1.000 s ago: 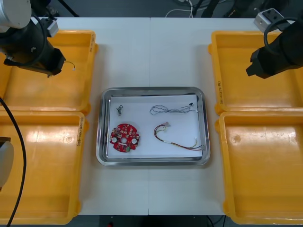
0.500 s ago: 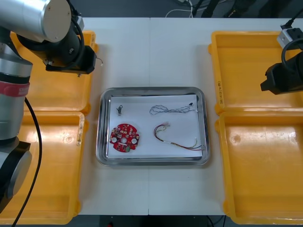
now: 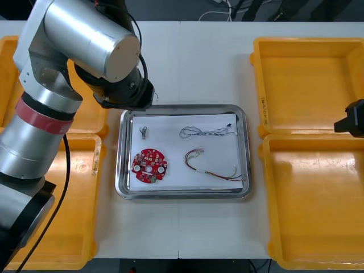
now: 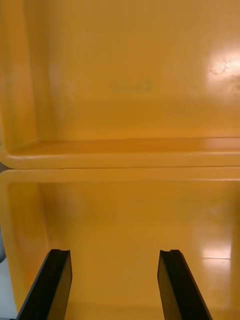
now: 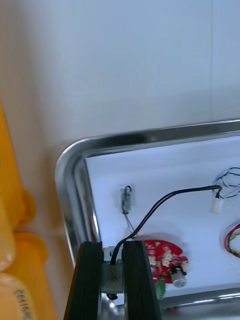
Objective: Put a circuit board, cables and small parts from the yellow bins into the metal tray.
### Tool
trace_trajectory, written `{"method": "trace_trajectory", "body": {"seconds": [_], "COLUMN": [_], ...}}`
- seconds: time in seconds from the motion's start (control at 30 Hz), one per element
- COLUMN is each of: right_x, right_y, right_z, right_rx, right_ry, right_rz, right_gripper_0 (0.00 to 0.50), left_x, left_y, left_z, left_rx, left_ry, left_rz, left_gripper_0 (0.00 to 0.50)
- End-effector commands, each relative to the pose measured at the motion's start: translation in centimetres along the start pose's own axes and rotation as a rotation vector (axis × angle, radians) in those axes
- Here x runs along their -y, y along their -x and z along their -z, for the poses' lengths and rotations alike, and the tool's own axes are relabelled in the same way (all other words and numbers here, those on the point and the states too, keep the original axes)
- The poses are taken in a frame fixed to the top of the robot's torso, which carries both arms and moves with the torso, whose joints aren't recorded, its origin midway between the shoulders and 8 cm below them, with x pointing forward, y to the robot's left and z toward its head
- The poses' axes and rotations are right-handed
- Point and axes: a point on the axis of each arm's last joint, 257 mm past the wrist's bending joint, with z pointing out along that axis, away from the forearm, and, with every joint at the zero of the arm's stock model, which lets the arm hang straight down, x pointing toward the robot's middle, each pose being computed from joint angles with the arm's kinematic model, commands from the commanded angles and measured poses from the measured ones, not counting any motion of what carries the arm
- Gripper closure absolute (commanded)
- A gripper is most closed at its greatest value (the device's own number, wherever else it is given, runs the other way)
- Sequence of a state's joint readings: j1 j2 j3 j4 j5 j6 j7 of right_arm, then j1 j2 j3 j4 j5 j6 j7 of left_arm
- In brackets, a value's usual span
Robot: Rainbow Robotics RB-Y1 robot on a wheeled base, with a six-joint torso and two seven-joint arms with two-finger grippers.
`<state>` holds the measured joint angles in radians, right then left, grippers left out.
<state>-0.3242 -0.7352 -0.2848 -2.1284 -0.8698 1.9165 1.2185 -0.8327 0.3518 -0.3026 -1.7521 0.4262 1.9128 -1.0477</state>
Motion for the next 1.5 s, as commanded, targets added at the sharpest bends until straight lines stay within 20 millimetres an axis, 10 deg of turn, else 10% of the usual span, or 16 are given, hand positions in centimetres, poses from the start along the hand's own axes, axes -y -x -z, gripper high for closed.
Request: {"method": "trace_trajectory", "body": {"seconds": [0.03,0.87,0.93,1.17,1.5], "right_x": [3.1,6.6,6.8,6.3,5.9], "right_y": [0.2,-2.6,-3.1,-3.7,-2.6], "right_z": [1.8,-0.7,-1.0,-2.0,-2.0], "right_rx": [0.034,-0.024,-0.040,-0.059,-0.023], "right_ry": [-0.092,-0.143,-0.144,-0.114,-0.098], "right_rz": [-0.017,-0.096,-0.102,-0.119,-0.090], "right_gripper_0": [0.000,0.000,0.000,0.000,0.000], "left_x": [4.1,7.7,7.7,7.9,7.8], "left_y": [-0.8,-1.6,-1.6,-1.7,-1.6], "left_z": [0.4,-8.2,-8.3,-8.3,-8.3], "left_rx": [0.004,-0.006,-0.006,-0.009,-0.009], "left_ry": [-0.024,-0.016,-0.017,-0.023,-0.026], "left_rz": [0.030,-0.010,-0.010,-0.002,0.009], "left_gripper_0": [0.498,0.493,0.453,0.000,0.000]}}
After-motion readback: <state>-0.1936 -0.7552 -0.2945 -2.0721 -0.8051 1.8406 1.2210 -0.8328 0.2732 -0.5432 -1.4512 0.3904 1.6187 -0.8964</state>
